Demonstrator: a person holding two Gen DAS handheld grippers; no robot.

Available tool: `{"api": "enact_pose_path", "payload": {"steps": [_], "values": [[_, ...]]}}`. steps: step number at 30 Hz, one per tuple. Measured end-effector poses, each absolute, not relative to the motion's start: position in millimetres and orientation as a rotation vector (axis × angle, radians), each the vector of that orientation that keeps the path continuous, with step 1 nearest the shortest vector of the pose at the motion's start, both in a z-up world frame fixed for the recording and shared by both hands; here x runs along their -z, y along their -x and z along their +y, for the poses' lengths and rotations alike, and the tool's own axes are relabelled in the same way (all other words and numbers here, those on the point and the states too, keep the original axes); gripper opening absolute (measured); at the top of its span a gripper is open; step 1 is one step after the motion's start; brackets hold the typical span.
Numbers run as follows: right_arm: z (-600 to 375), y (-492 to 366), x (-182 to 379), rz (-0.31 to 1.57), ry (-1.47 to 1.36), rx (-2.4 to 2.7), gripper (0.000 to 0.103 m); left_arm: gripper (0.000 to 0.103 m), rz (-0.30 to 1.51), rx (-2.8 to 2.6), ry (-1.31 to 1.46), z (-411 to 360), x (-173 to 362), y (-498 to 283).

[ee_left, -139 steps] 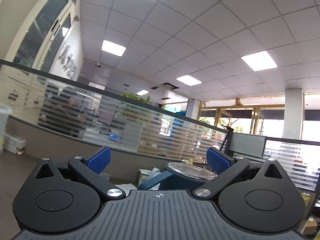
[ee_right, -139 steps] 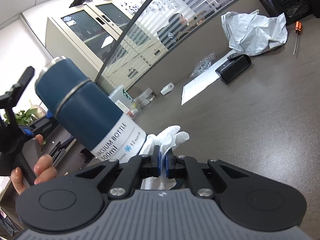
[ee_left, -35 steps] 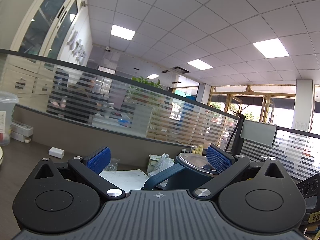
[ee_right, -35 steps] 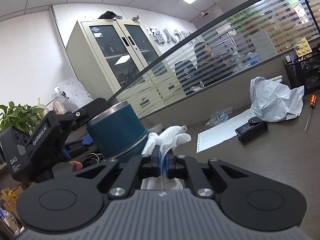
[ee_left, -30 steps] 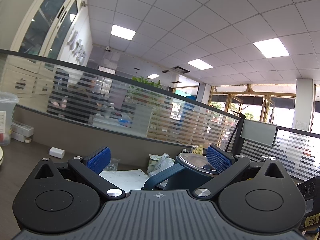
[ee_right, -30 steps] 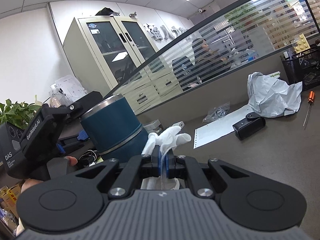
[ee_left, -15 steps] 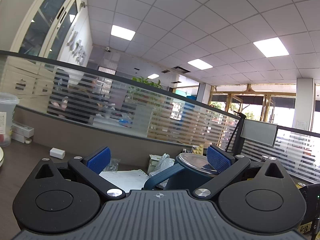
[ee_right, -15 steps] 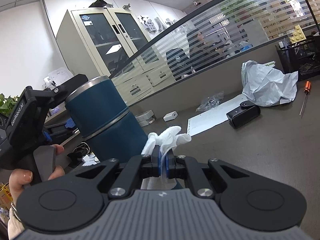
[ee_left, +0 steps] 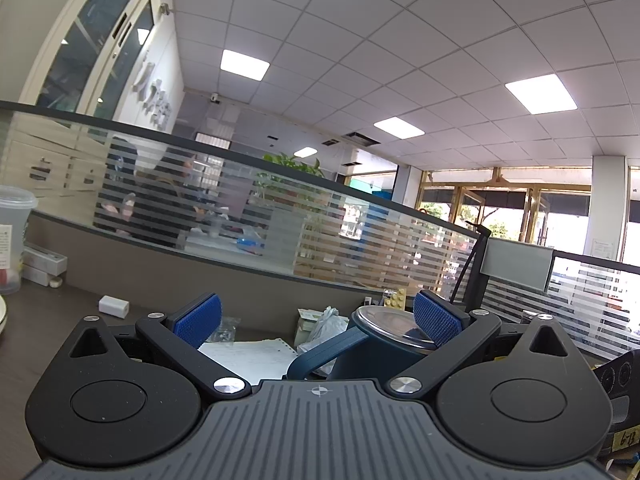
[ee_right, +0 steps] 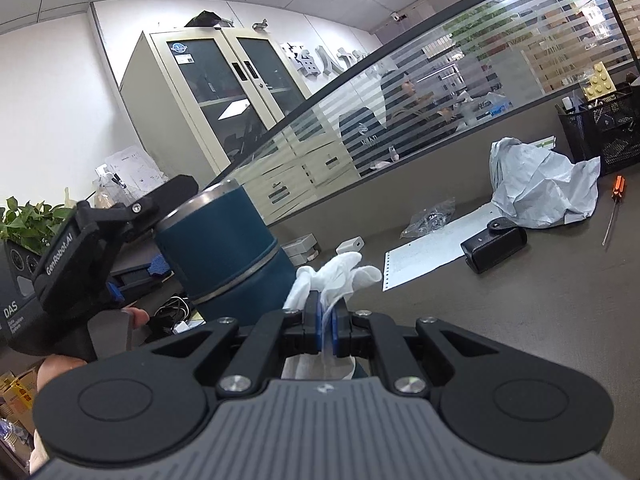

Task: Clean container
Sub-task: 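Rub the right gripper's tissue along the thermos lower body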

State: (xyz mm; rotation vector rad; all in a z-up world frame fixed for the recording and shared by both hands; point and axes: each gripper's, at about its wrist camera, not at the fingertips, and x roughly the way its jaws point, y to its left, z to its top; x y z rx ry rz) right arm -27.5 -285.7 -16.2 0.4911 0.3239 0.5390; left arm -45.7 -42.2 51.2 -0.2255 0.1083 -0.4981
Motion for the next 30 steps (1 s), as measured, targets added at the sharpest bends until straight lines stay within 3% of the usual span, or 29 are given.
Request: {"api": "enact_pose_path", "payload": {"steps": [30], "values": [[-275, 15, 48, 0.429, -0.457, -0.476, 0.009, 0.103, 0.112, 0.504, 0.222, -39, -54, 39]]}}
